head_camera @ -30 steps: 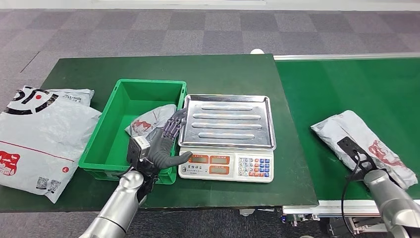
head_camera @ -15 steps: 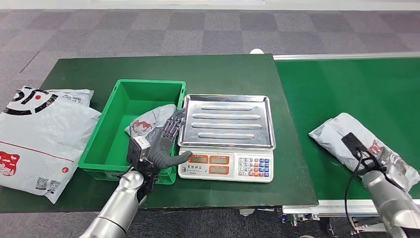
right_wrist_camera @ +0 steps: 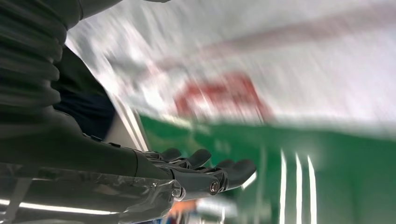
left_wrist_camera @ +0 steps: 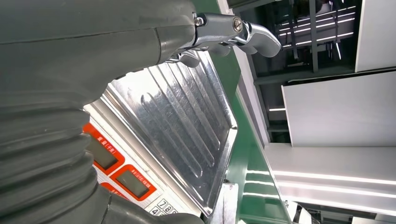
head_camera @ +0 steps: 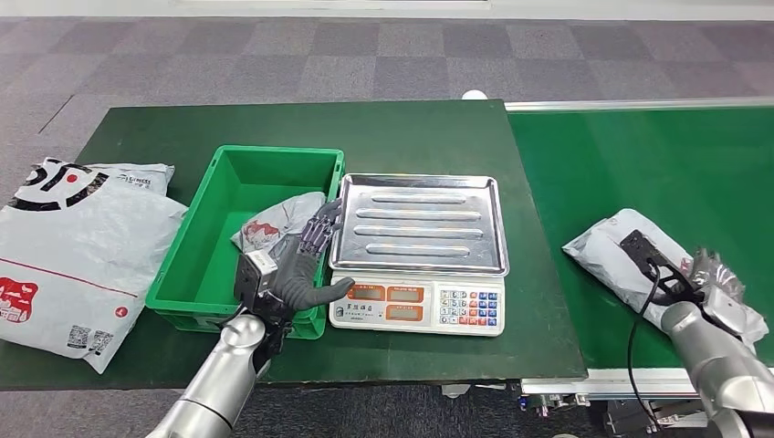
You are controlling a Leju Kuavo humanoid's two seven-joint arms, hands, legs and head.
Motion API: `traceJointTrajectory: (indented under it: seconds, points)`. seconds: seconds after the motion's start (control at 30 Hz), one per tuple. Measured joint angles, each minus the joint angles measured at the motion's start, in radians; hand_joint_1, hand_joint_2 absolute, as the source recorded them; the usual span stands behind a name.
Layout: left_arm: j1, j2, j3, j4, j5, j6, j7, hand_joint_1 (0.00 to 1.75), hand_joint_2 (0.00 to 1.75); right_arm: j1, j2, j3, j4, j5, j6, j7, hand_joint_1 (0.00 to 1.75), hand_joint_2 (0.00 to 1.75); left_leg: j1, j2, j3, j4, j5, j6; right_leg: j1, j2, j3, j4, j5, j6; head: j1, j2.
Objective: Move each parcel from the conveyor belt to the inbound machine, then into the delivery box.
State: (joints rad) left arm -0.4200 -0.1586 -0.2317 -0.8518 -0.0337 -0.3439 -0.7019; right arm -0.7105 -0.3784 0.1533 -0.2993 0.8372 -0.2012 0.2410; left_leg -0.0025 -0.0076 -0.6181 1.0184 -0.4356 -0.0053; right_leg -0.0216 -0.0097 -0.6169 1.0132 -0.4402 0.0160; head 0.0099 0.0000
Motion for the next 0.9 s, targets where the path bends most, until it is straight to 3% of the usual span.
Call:
traceJointTrajectory:
  seconds: [0.1,0.4,0.57,0.6,0.7,0.73,0.9]
  points:
    - [-0.009,-0.001,-0.001,0.011,0.0,-0.001,0.0,0.0,1.75,0.001,0.002,0.0,0.009,-0.021,0.128,0.037,0.0,1.75,0.0,0.0,0.0,0.0,0.0,0.0,0.0,0.0,0.0,0.0,0.0,0.0,0.0,0.0]
    - [-0.018,-0.001,-0.001,0.024,0.0,0.0,0.0,0.0,1.75,0.007,0.005,0.0,0.014,-0.044,0.248,0.057,0.0,1.75,0.0,0.0,0.0,0.0,0.0,0.0,0.0,0.0,0.0,0.0,0.0,0.0,0.0,0.0]
    - [-0.02,-0.002,-0.001,0.028,0.0,0.001,0.0,0.0,1.75,0.006,0.009,0.0,0.014,-0.05,0.268,0.058,0.0,1.75,0.0,0.0,0.001,0.0,0.0,0.0,0.0,0.0,0.001,0.0,0.0,0.0,0.0,0.0]
    - [-0.02,-0.002,-0.001,0.028,0.0,0.001,0.0,0.0,1.75,0.006,0.009,0.0,0.014,-0.05,0.269,0.057,0.32,1.75,0.0,0.0,0.001,0.0,0.0,0.0,0.0,0.0,0.001,0.0,0.0,0.0,0.0,0.0]
    - [-0.021,-0.003,-0.001,0.031,0.0,0.001,0.0,0.0,1.75,0.006,0.011,0.0,0.014,-0.048,0.281,0.053,1.63,1.75,0.0,0.0,0.001,0.0,0.0,0.0,0.0,0.0,0.001,0.0,0.0,0.0,0.0,0.0]
    - [-0.022,-0.003,-0.001,0.032,0.0,0.001,0.0,0.0,1.75,0.005,0.011,0.0,0.014,-0.045,0.288,0.048,1.75,1.75,0.0,0.0,0.001,0.0,0.0,0.0,0.0,0.0,0.001,0.0,0.0,0.0,0.0,0.0]
    - [-0.027,-0.004,-0.005,0.04,-0.002,0.001,0.0,0.0,1.75,-0.002,0.012,0.0,0.014,-0.029,0.314,-0.009,1.75,1.75,0.0,0.0,0.001,0.0,0.0,0.0,0.0,0.0,0.002,0.0,0.0,0.0,0.0,0.0]
